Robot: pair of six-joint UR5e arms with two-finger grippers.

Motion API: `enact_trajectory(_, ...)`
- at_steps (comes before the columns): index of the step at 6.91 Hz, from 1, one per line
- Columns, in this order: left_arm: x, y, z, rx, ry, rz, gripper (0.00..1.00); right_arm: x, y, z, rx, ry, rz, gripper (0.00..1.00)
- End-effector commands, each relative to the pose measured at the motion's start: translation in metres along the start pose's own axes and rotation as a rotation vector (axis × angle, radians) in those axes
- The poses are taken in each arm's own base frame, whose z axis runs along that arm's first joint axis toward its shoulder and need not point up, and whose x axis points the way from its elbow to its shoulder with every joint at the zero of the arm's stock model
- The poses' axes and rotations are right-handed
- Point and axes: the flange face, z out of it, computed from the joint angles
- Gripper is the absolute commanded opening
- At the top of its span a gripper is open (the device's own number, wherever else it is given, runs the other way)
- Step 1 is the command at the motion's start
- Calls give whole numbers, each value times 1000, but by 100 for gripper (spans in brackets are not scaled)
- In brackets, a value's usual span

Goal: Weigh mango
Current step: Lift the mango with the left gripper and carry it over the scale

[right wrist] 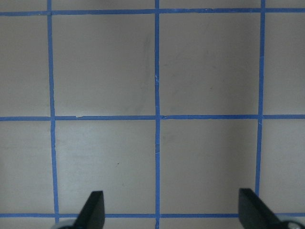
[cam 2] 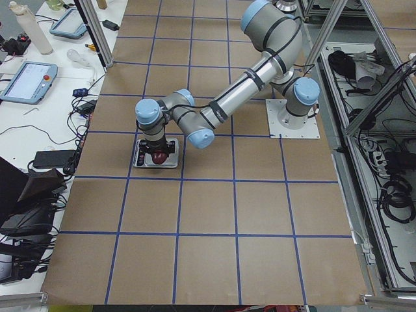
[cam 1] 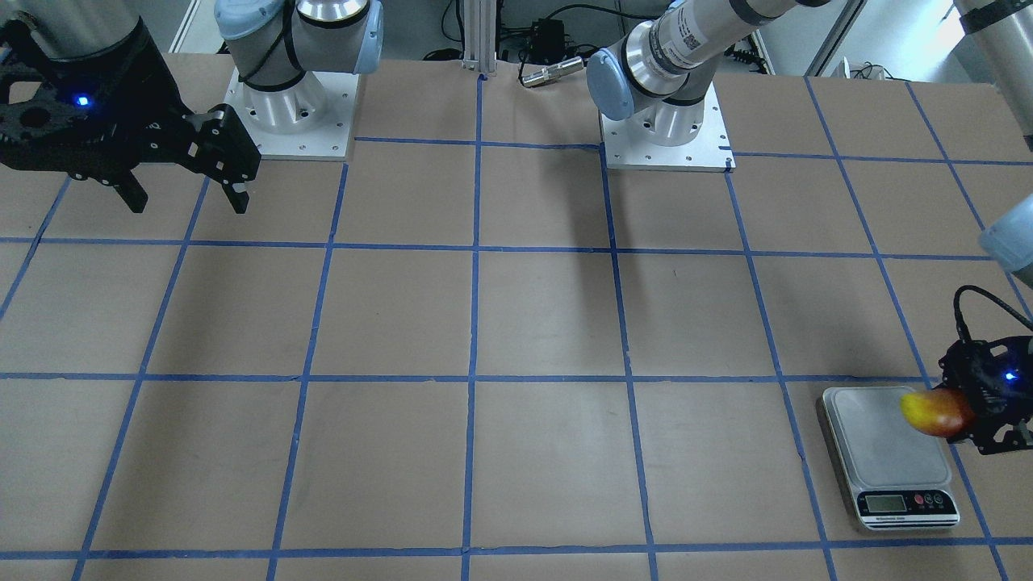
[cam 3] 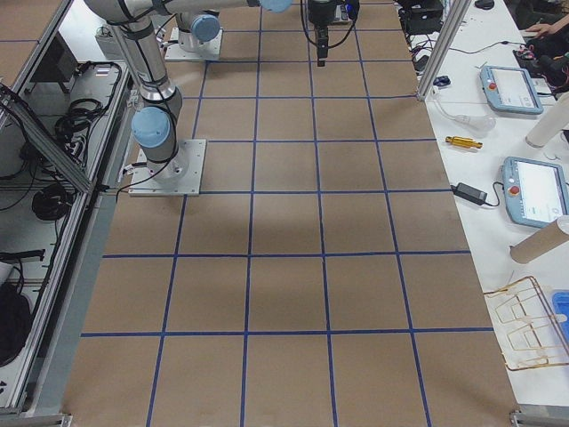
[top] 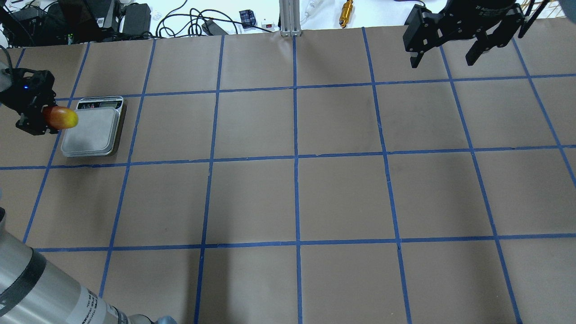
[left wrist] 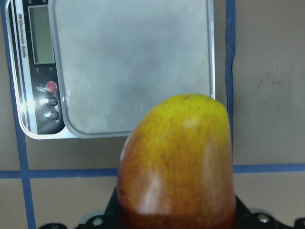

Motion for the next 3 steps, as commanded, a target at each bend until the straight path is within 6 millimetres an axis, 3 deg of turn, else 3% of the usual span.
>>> enact_trajectory(1, -3, -17, 20, -2, -31, -4, 0, 0, 0, 0, 0, 1, 0, 100)
enact_trajectory(3, -2, -20, 36, 24, -41, -2, 0, 0, 0, 0, 0, 1, 0, 100)
